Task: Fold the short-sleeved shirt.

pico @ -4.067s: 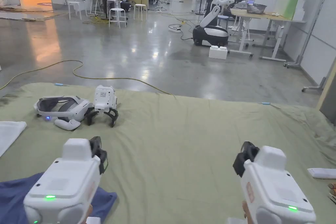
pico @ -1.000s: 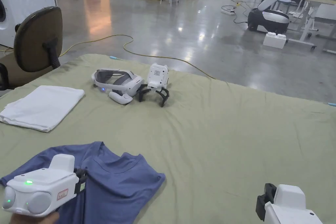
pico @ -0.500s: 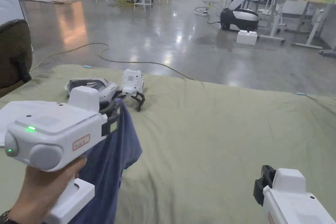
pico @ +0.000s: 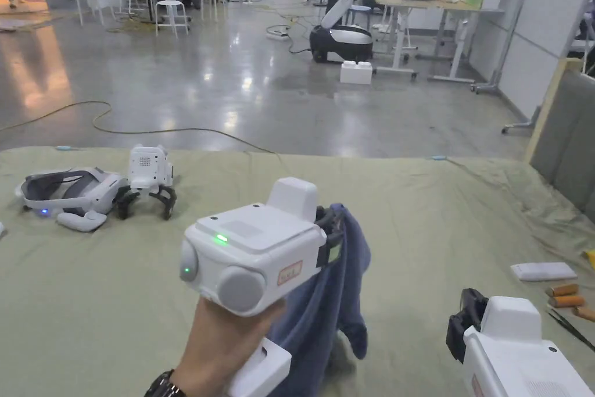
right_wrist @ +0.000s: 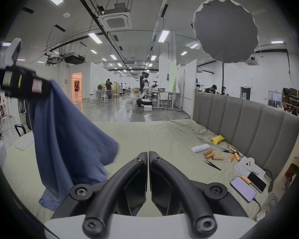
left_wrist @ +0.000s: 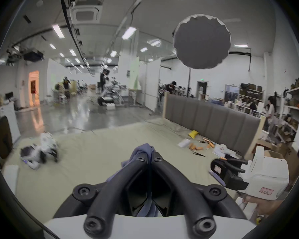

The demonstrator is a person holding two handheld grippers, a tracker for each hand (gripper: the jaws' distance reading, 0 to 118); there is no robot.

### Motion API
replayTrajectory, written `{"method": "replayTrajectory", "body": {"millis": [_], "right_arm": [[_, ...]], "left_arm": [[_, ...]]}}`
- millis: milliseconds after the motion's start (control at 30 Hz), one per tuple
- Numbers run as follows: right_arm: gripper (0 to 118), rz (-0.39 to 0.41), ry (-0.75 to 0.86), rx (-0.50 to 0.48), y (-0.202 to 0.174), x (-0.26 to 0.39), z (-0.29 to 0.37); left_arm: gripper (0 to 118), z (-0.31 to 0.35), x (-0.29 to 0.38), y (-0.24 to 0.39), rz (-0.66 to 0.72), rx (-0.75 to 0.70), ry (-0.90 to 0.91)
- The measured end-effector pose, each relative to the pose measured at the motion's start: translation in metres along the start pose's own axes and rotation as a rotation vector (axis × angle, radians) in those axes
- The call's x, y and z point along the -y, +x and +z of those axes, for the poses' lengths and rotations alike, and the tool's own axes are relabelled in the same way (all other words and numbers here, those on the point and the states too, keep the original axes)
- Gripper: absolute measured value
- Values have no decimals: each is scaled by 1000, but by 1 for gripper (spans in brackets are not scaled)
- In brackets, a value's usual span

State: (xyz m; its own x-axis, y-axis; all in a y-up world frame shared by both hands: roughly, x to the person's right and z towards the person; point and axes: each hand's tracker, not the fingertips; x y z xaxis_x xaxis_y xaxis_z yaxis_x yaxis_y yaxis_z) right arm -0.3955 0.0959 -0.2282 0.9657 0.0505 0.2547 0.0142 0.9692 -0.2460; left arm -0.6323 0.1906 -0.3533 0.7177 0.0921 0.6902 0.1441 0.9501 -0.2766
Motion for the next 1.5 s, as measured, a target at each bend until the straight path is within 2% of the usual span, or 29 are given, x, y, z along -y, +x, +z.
{"method": "replayTrajectory", "body": {"millis": [167, 233, 300, 367, 400, 433, 567, 700, 733, 867, 900, 1167, 1300, 1367, 1500], "right_arm": [[1, 0, -24, 32, 24, 12, 8], [1, 3, -35, 39, 30, 17, 11], [1, 6, -44, 40, 32, 21, 13], [1, 11, -54, 36, 31, 24, 14], [1, 13, -56, 30, 29, 24, 15], [1, 17, -58, 21, 26, 24, 15], [1, 30, -39, -23, 6, 18, 15], [1, 25, 19, -75, -23, 2, 12], [1, 22, 32, -79, -30, -3, 11], [1, 5, 98, -110, -55, -14, 9], [1, 5, 109, -110, -62, -16, 8], [1, 8, 125, -155, -85, -22, 4], [1, 38, 100, -167, -84, -14, 1], [1, 46, 77, -165, -81, -9, -1], [1, 53, 27, -155, -71, 3, -6]], "left_arm": [[0, -36, 62, 31, 17, 35, -142], [6, -43, 88, 34, 44, 34, -184], [25, -43, 105, 34, 55, 28, -202], [60, -34, 116, 31, 59, -15, -198], [68, -29, 118, 27, 69, -35, -185], [69, -20, 119, 22, 79, -53, -160], [69, 16, 110, -3, 94, -142, -61], [64, 61, 100, -27, 88, -306, 54], [59, 72, 98, -32, 84, -339, 77], [7, 105, 95, -48, 51, -463, 132], [1, 111, 95, -51, 44, -493, 136], [0, 127, 109, -81, 99, -539, 54], [0, 102, 141, -118, 262, -433, -193], [0, 84, 162, -134, 325, -426, -314], [0, 50, 205, -155, 330, -412, -557]]}}
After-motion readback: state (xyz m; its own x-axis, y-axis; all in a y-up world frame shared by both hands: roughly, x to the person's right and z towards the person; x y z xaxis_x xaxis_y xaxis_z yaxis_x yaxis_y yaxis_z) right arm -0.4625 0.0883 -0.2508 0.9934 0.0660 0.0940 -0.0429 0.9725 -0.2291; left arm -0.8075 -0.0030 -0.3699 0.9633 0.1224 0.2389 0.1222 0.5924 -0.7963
